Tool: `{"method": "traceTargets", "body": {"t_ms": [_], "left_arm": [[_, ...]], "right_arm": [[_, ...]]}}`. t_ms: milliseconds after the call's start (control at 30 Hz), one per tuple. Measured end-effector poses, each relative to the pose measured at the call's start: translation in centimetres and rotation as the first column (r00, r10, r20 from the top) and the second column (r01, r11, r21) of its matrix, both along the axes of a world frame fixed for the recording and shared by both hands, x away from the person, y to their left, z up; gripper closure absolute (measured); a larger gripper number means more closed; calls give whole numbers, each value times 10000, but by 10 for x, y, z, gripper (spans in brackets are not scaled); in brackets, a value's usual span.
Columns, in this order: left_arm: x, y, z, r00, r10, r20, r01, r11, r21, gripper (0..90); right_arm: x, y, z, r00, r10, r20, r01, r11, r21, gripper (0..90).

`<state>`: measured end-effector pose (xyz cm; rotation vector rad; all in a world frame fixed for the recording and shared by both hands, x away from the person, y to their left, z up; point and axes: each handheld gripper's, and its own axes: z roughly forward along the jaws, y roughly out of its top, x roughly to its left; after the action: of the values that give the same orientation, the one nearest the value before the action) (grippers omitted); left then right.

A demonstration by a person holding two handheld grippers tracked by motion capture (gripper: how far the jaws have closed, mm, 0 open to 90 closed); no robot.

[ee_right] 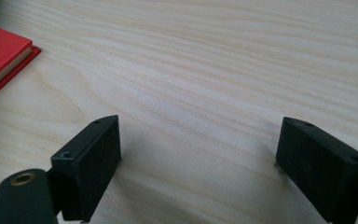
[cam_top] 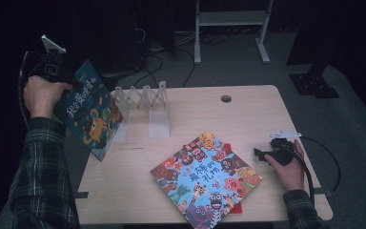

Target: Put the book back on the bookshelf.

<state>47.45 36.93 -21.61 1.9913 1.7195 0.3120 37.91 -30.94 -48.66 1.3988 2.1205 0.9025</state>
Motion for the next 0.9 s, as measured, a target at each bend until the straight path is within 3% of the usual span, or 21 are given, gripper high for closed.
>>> {"method": "traceTargets", "body": {"t_ms": [200,467,900], "left_arm": [[-3,0,2,9998,55,211,-63,9994,355,603],[-7,3,5,9989,94,450,-117,9986,523,498],[-15,3,16,9960,-129,887,47,9957,924,373]], "right_arm": [[0,0,0,10000,-7,-2,7,10000,13,130],[0,0,0,10000,-6,-5,6,10000,13,130],[0,0,0,10000,0,1,0,10000,6,130]]}}
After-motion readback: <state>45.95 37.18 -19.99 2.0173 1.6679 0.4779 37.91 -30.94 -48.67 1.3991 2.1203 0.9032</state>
